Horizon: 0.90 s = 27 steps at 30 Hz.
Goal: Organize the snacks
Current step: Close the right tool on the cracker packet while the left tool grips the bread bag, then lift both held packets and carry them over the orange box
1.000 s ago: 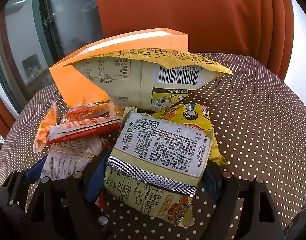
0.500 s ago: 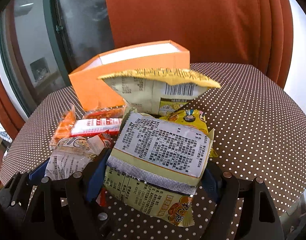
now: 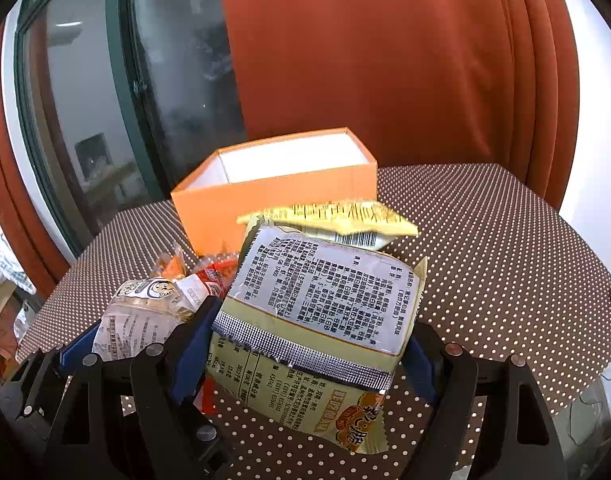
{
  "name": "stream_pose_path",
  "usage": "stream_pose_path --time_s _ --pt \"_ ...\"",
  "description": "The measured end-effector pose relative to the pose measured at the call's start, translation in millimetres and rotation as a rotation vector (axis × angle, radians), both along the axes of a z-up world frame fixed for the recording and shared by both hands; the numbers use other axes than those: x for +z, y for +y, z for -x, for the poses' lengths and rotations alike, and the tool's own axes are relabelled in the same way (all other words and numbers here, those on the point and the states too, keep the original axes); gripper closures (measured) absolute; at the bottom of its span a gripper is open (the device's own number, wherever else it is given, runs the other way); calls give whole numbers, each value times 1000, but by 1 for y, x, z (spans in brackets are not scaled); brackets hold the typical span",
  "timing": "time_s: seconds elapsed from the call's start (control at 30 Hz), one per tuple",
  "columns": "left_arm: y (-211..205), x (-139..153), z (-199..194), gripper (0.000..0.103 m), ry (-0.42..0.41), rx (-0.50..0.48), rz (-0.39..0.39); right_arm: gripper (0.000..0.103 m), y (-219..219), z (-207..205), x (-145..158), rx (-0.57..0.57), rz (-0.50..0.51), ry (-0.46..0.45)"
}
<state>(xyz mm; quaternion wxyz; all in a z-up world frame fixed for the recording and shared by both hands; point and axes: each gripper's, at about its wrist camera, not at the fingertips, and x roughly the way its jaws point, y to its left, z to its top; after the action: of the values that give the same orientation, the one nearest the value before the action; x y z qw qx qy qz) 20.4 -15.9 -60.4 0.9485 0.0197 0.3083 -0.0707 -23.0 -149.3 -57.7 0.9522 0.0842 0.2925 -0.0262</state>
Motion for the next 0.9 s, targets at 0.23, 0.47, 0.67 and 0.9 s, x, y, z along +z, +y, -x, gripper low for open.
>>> stream_pose_path --time_s 0.23,0.47,0.67,0.9 --pt "1 30 14 22 -51 8 17 20 -3 12 31 6 9 -57" --pt "-1 60 13 22 -106 22 44 20 -6 7 60 48 7 -112" --pt "-6 87 3 22 -162 11 55 20 -9 -3 83 55 39 -178" --pt "-14 106 -22 22 -196 1 61 20 -15 -25 101 50 45 -225"
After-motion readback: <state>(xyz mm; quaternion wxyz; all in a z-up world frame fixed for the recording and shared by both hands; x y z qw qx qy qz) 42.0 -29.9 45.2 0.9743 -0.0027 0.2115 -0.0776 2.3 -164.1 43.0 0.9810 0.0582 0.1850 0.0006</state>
